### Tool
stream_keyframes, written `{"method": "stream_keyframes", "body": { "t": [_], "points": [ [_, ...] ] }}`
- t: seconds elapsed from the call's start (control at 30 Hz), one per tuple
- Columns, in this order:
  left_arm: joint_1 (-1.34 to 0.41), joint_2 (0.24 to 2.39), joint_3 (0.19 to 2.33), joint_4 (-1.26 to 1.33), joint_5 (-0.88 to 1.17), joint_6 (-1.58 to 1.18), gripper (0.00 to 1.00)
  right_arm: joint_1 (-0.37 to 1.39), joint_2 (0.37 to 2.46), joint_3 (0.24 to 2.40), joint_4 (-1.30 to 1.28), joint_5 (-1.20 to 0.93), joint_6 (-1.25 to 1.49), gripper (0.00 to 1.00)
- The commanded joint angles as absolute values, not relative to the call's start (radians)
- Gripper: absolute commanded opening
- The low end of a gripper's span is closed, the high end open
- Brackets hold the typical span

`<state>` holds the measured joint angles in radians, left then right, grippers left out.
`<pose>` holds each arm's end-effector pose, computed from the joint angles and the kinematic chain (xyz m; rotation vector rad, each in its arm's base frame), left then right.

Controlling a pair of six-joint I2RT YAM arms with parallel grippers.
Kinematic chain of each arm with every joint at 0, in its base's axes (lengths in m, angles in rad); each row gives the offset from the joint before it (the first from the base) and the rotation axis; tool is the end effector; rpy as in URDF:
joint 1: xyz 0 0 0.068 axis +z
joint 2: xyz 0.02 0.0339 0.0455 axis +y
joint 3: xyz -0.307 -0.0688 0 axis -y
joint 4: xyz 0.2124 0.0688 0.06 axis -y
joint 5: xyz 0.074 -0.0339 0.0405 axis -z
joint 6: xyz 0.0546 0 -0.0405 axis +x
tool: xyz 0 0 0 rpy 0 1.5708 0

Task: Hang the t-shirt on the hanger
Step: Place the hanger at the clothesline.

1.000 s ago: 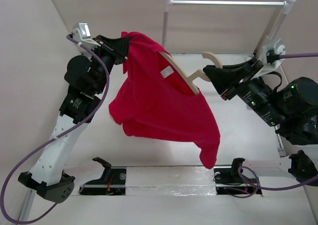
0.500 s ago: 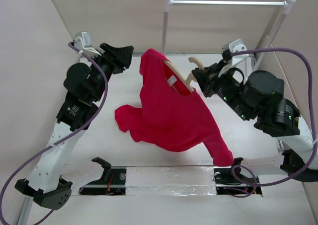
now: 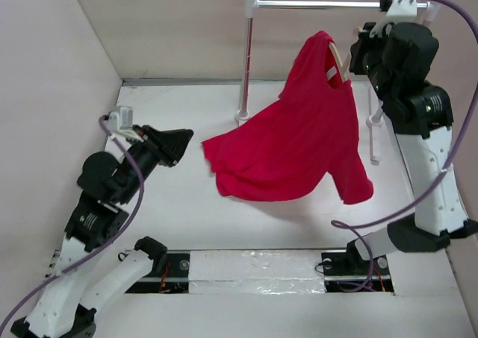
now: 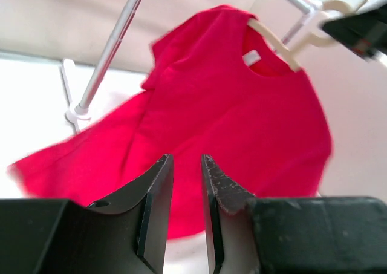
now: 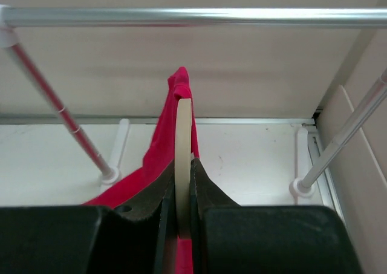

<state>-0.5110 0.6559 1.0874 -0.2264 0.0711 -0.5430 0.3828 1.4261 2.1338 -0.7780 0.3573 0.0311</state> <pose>0.0594 -0.0378 0.4702 0.0396 1.4284 -0.9266 0.2140 0.0656 0.5922 -0.0149 1.6366 0.0239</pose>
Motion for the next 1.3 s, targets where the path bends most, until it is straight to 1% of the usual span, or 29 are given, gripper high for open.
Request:
{"method": "stream_keyframes", "body": {
  "t": [0.0, 0.1, 0.3, 0.47, 0.6, 0.77, 0.9, 1.07, 1.27],
  "points": [
    [-0.515, 0.595, 1.106, -0.307, 0.083, -0.474, 0.22, 0.304, 1.515, 2.304, -0.784, 0.284, 0.035, 0.0],
    [-0.515, 0.56, 1.045, -0.316, 0.118, -0.457, 0.23, 0.244, 1.584, 2.412, -0.793, 0.293, 0.041, 0.0],
    [-0.515, 0.528, 0.959, -0.304, 0.147, -0.416, 0.26, 0.126, 1.707, 2.511, -0.753, 0.281, 0.049, 0.0],
    [-0.515, 0.5, 0.93, -0.259, 0.144, -0.38, 0.28, 0.045, 1.727, 2.47, -0.638, 0.267, 0.074, 0.0],
    [-0.515, 0.515, 0.897, -0.226, 0.133, -0.367, 0.28, 0.005, 1.788, 2.545, -0.62, 0.233, 0.084, 0.0],
    [-0.515, 0.545, 0.89, -0.216, 0.133, -0.364, 0.28, -0.028, 1.812, 2.56, -0.558, 0.216, 0.075, 0.0],
    [-0.515, 0.551, 0.871, -0.192, 0.127, -0.374, 0.28, -0.073, 1.876, 2.632, -0.581, 0.195, 0.071, 0.0],
    [-0.515, 0.587, 0.864, -0.17, 0.146, -0.385, 0.28, -0.097, 1.855, 2.524, -0.489, 0.176, 0.064, 0.0],
    [-0.515, 0.627, 0.859, -0.155, 0.141, -0.391, 0.27, -0.107, 1.893, 2.574, -0.442, 0.195, 0.025, 0.0]
  ]
}}
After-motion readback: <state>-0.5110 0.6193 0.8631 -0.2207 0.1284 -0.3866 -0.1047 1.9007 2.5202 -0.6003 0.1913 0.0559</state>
